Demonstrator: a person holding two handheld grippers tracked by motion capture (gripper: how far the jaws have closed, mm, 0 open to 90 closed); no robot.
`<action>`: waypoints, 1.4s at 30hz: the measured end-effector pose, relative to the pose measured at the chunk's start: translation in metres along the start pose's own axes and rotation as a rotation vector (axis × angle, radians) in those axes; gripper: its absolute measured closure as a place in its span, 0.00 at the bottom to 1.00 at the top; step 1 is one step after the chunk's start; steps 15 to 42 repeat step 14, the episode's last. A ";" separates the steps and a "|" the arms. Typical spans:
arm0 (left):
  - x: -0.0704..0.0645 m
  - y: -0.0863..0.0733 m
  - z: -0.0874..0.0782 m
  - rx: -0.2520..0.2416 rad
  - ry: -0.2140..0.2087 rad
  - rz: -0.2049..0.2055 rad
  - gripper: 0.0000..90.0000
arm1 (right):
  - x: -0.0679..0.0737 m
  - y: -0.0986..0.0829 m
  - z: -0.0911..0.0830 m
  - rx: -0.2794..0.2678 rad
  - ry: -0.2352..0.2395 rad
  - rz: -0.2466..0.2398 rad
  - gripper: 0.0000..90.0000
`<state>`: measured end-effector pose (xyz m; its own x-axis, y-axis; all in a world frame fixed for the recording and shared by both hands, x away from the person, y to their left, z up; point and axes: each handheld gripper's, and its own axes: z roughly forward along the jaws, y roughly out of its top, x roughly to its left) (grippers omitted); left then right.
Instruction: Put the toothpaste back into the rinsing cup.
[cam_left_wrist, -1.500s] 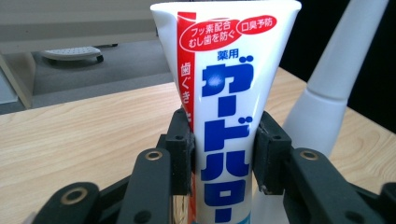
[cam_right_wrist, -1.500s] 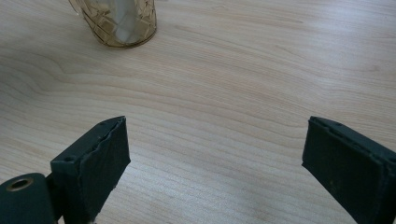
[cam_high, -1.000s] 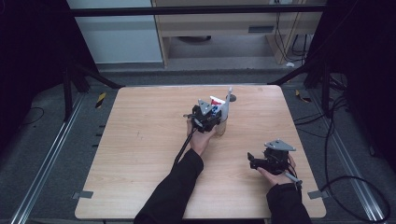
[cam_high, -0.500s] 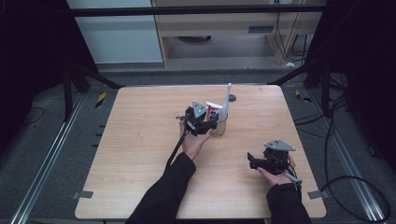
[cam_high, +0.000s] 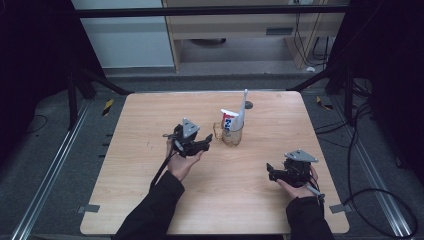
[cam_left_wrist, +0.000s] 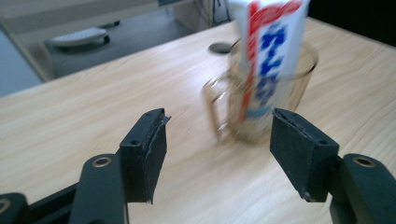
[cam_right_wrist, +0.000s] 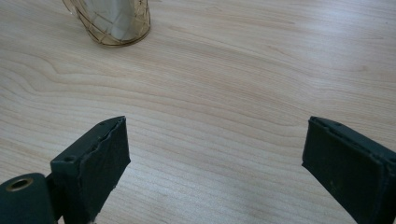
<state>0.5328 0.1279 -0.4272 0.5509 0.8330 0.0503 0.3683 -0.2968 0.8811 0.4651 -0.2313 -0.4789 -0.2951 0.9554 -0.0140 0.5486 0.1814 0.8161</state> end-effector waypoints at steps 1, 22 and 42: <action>0.004 -0.003 -0.004 0.007 0.004 -0.007 0.39 | 0.000 0.000 0.000 0.004 0.001 0.003 0.08; 0.064 -0.066 -0.072 0.061 0.120 -0.055 0.35 | -0.004 -0.005 0.000 0.019 -0.002 0.005 0.08; 0.064 -0.066 -0.072 0.061 0.120 -0.055 0.35 | -0.004 -0.005 0.000 0.019 -0.002 0.005 0.08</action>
